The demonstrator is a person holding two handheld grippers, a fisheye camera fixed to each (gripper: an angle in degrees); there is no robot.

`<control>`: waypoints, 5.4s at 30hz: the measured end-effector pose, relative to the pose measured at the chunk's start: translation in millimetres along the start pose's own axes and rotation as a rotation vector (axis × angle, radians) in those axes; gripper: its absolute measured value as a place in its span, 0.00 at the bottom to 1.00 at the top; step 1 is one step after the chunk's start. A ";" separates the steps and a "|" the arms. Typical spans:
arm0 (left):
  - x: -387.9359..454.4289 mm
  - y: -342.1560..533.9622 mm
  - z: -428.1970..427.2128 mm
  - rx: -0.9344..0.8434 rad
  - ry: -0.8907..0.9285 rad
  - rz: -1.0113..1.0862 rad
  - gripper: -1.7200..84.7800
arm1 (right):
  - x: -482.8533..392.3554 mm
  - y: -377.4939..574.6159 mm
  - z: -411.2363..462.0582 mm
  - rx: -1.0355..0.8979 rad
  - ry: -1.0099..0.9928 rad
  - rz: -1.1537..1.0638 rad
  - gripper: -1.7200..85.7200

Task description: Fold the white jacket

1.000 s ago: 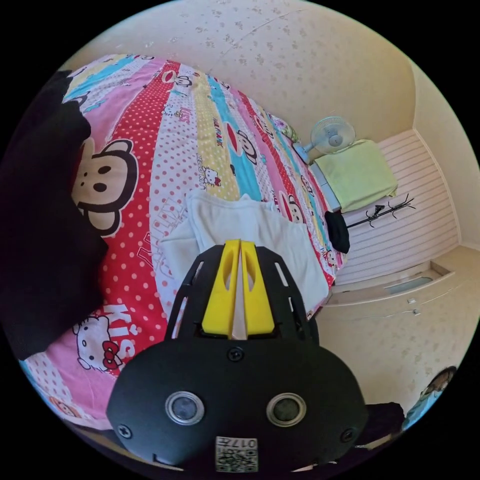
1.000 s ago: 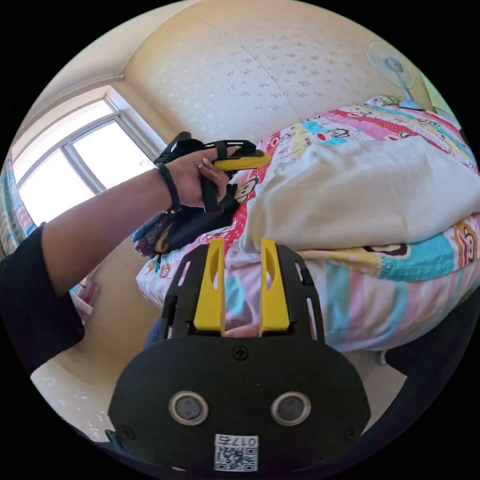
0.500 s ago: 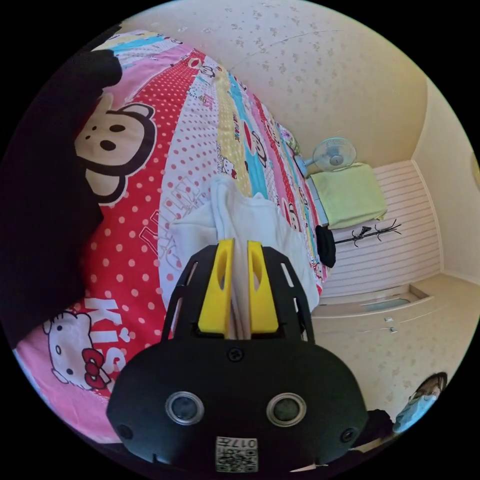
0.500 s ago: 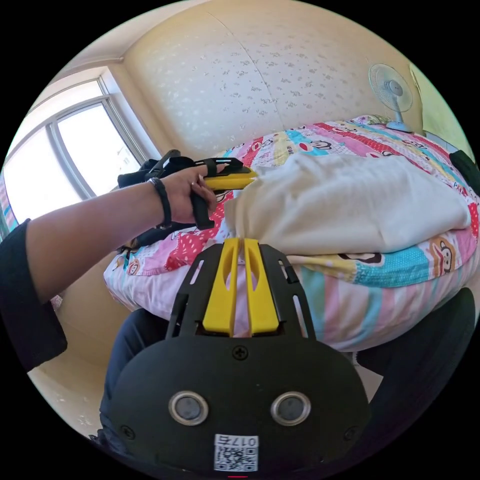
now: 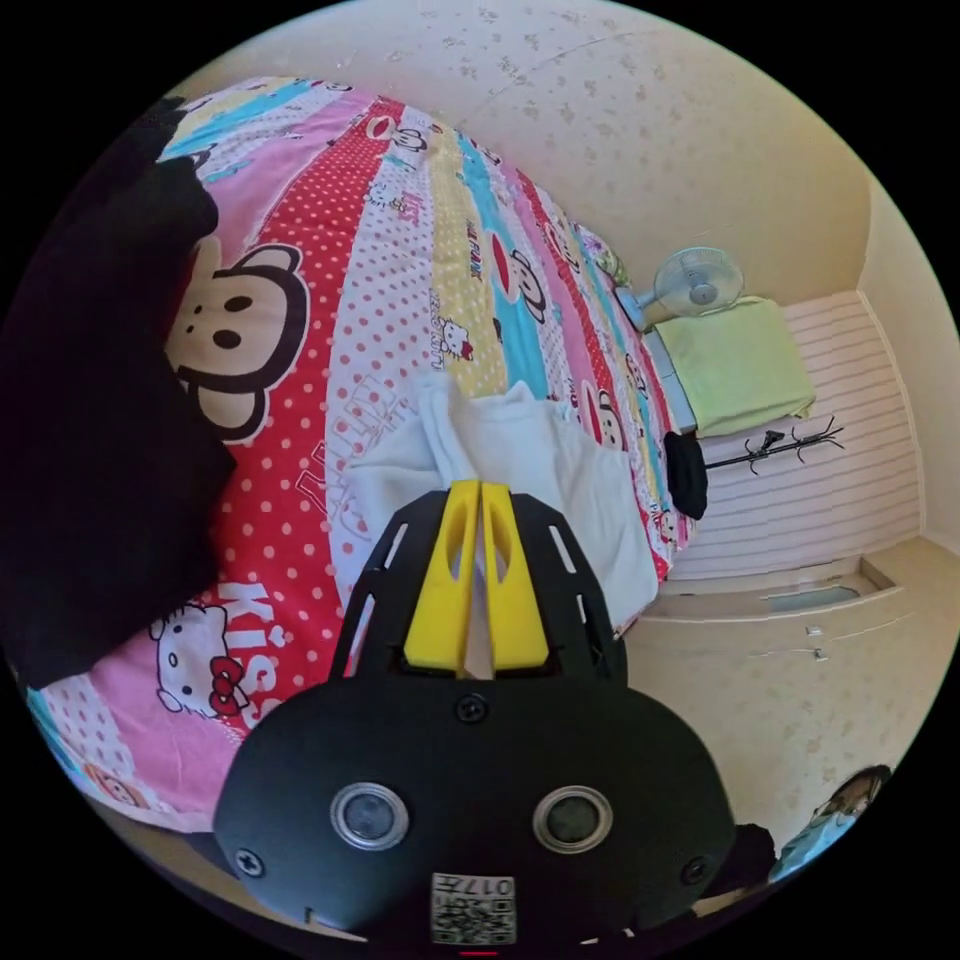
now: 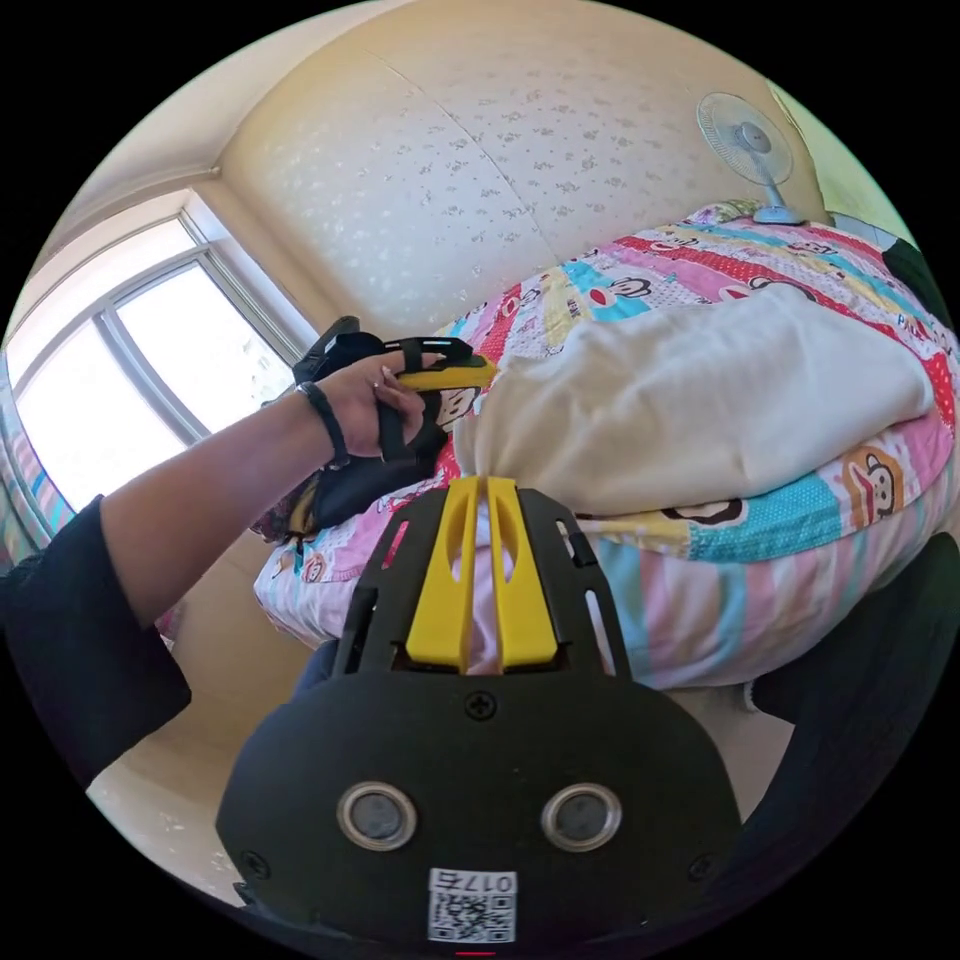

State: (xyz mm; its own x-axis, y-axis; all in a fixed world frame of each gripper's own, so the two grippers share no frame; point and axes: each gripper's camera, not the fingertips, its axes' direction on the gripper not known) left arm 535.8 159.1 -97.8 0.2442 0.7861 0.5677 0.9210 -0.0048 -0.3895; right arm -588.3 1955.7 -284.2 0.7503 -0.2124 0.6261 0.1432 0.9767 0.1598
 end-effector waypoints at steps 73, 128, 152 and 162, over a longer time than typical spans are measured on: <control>-46.4 262.1 -47.2 0.539 0.335 0.444 0.10 | 155.0 -52.7 -173.5 0.305 0.277 -0.262 0.11; -18.1 286.0 23.7 0.063 0.049 0.463 0.08 | 338.9 -80.4 -226.8 0.058 0.118 0.267 0.06; 48.8 76.5 101.2 0.174 -0.188 0.330 0.08 | 403.9 -18.4 -248.4 0.488 -0.315 0.396 0.13; 13.0 58.3 104.9 0.142 -0.011 0.215 0.07 | 389.6 -50.5 -224.5 0.338 -0.232 0.362 0.14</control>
State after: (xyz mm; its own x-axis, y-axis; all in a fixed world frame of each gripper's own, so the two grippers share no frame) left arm 560.8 233.8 -189.2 0.4258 0.7830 0.4535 0.7960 -0.0859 -0.5991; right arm -158.4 1830.5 -219.8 0.5456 0.0968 0.8324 -0.3418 0.9326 0.1156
